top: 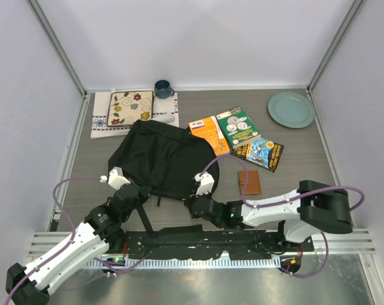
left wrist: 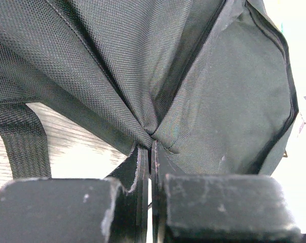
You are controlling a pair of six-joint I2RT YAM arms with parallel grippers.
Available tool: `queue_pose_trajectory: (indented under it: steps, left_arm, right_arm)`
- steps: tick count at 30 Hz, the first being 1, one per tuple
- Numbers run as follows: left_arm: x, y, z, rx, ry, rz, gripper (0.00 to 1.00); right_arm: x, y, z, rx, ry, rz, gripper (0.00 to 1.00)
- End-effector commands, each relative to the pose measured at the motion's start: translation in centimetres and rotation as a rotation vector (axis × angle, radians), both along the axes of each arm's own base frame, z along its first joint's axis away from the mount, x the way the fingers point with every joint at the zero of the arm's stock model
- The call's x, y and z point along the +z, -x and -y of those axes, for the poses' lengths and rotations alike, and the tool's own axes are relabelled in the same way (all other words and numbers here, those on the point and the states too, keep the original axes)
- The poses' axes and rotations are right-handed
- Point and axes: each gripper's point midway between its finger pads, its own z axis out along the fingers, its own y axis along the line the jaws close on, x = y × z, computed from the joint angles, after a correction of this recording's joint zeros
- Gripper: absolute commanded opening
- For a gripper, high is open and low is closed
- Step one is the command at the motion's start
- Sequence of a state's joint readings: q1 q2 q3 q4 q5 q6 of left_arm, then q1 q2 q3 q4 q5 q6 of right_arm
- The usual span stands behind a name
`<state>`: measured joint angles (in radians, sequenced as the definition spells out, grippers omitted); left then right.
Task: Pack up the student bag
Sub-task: Unzip the student bag at the center of the board.
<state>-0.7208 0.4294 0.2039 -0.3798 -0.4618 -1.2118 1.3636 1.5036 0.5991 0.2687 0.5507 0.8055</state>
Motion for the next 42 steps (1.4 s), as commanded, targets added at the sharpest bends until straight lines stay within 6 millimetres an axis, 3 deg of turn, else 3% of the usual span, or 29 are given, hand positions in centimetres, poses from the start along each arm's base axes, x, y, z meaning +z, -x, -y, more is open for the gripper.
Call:
queue_pose_trajectory:
  steps: [1,5,6,7,9,10,14,16,19,24,27,31,32,35,39,42]
  left_arm:
    - [1.7,-0.5,-2.2,0.08,-0.087,0.027,0.0]
    - [2.3,-0.5,-2.4,0.051,-0.126,0.05,0.01]
    - [2.4,-0.3,-1.9,0.019,-0.121,0.05,0.1]
    - [2.8,-0.4,-1.5,-0.023,-0.139,0.064,0.38]
    - [3.6,-0.3,-0.6,-0.081,-0.14,0.077,0.54]
    - [5.0,-0.4,-0.3,-0.103,-0.141,0.099,0.69]
    - [8.3,0.2,0.7,-0.257,-0.216,0.156,0.86]
    - [10.1,0.3,1.8,-0.335,-0.219,0.194,0.89]
    - [11.0,1.0,4.5,-0.514,-0.226,0.212,0.95]
    - [9.8,2.0,7.7,-0.662,-0.252,0.166,1.0]
    - [8.7,2.5,9.2,-0.634,-0.169,0.09,1.0]
    - [6.7,3.7,10.7,-0.463,0.09,-0.035,1.0]
    - [7.1,4.6,11.5,-0.471,0.13,-0.026,1.0]
    - [6.5,5.3,12.2,-0.396,0.186,-0.028,1.0]
    - [4.0,5.7,12.7,-0.337,0.197,-0.085,1.0]
    - [3.3,5.1,12.8,-0.273,0.247,-0.069,1.0]
  right_arm:
    - [-0.7,-0.6,5.0,-0.049,0.121,0.037,0.0]
    - [-0.5,-0.2,6.7,-0.058,0.094,0.032,0.01]
    - [-0.4,0.1,6.8,-0.048,0.077,0.023,0.01]
    - [-0.1,0.3,6.5,-0.037,0.052,0.019,0.01]
    - [0.0,0.7,6.2,-0.012,0.031,0.011,0.0]
    - [0.1,0.9,5.8,0.002,0.013,0.004,0.01]
    - [0.0,0.9,5.5,0.0,0.008,0.002,0.01]
    - [0.3,0.7,5.4,-0.004,-0.002,0.009,0.0]
    - [0.8,0.8,4.9,0.006,-0.024,0.012,0.01]
    - [1.3,0.4,5.0,-0.008,-0.032,0.023,0.01]
    - [1.6,0.4,5.0,-0.016,-0.049,0.021,0.01]
    - [1.8,0.1,5.5,-0.049,-0.059,0.024,0.01]
    - [1.9,0.1,5.6,-0.054,-0.067,0.023,0.01]
    - [2.4,-0.1,5.9,-0.078,-0.083,0.024,0.01]
    - [2.9,0.0,6.1,-0.085,-0.107,0.022,0.01]
    - [3.0,0.0,6.2,-0.081,-0.112,0.023,0.01]
